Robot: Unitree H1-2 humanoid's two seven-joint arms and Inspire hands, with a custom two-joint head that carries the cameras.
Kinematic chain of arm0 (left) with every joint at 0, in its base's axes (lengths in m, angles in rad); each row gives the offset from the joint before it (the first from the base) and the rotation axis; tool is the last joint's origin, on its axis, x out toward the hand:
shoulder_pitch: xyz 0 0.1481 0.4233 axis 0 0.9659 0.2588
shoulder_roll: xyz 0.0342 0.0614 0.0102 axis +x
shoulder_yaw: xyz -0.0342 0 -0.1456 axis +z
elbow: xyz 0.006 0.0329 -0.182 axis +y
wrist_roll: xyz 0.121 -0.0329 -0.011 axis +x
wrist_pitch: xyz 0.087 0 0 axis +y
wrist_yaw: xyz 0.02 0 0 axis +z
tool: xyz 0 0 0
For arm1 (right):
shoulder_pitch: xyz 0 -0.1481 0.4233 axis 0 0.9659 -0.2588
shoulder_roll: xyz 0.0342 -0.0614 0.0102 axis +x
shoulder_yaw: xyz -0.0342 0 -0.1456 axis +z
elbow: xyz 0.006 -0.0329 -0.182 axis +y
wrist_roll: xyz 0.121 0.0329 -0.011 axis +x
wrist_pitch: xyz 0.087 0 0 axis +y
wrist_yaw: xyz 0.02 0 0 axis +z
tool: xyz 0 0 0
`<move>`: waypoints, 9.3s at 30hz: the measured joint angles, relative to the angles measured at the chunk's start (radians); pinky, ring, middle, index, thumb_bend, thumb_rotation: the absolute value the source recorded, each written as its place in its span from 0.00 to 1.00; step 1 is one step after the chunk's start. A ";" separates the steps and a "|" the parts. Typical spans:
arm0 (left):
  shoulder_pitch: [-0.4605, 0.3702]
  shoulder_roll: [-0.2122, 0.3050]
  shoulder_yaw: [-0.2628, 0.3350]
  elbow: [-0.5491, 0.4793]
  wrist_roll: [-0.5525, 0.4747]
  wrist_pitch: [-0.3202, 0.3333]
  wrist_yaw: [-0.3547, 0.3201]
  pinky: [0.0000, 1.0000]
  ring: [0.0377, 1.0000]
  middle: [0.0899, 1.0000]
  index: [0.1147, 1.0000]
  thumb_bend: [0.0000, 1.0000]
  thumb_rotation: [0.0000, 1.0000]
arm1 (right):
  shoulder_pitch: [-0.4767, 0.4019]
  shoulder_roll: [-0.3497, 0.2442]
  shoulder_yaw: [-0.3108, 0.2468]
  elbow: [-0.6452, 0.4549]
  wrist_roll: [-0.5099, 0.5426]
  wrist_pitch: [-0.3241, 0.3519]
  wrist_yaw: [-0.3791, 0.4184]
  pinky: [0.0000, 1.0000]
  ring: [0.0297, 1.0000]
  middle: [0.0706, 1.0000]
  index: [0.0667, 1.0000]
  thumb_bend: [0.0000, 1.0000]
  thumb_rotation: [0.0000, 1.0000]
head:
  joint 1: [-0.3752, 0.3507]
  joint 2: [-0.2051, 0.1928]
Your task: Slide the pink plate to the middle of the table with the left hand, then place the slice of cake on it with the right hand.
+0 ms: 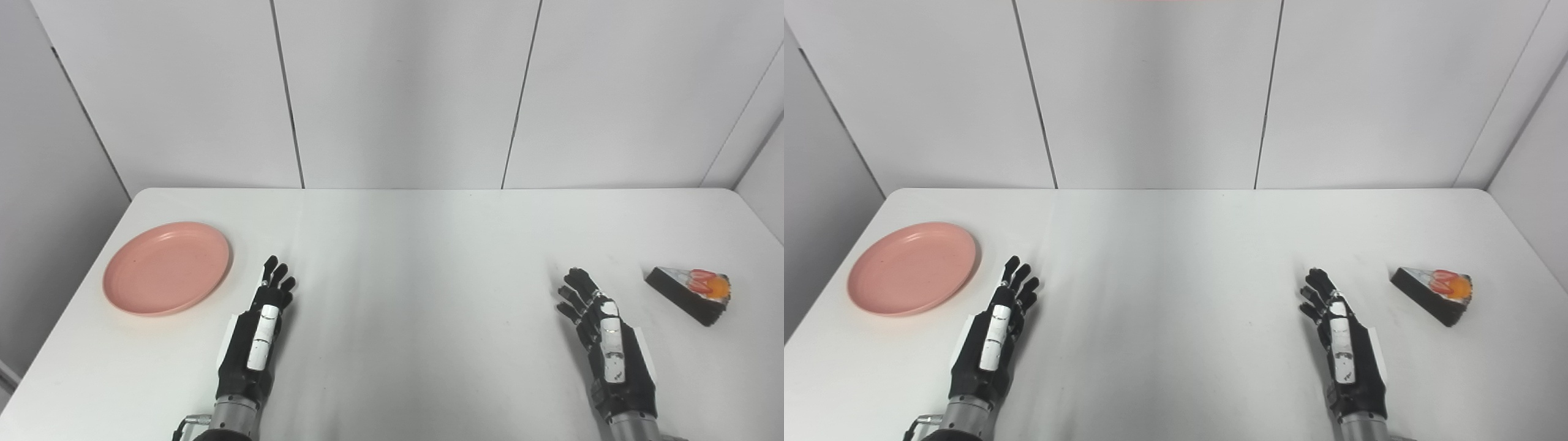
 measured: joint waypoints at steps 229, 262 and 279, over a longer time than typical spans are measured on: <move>-0.537 0.004 0.034 0.774 -0.100 -0.171 -0.169 0.83 0.84 0.83 0.81 0.73 0.88 | -0.022 0.033 0.003 0.045 0.029 -0.045 0.025 0.75 0.75 0.77 0.77 0.82 0.92 | -0.020 -0.061; -0.578 -0.037 0.055 0.813 -0.143 -0.163 -0.231 0.76 0.83 0.82 0.81 0.80 0.83 | -0.006 0.099 0.107 -0.009 -0.287 0.025 -0.114 0.72 0.76 0.82 0.81 0.63 0.75 | -0.288 -0.046; -0.566 -0.043 0.070 0.790 -0.143 -0.155 -0.231 0.78 0.84 0.83 0.79 0.79 0.84 | -0.047 -0.246 0.052 -0.460 -0.784 0.395 0.072 0.69 0.79 0.84 0.84 0.80 0.53 | -0.302 -0.051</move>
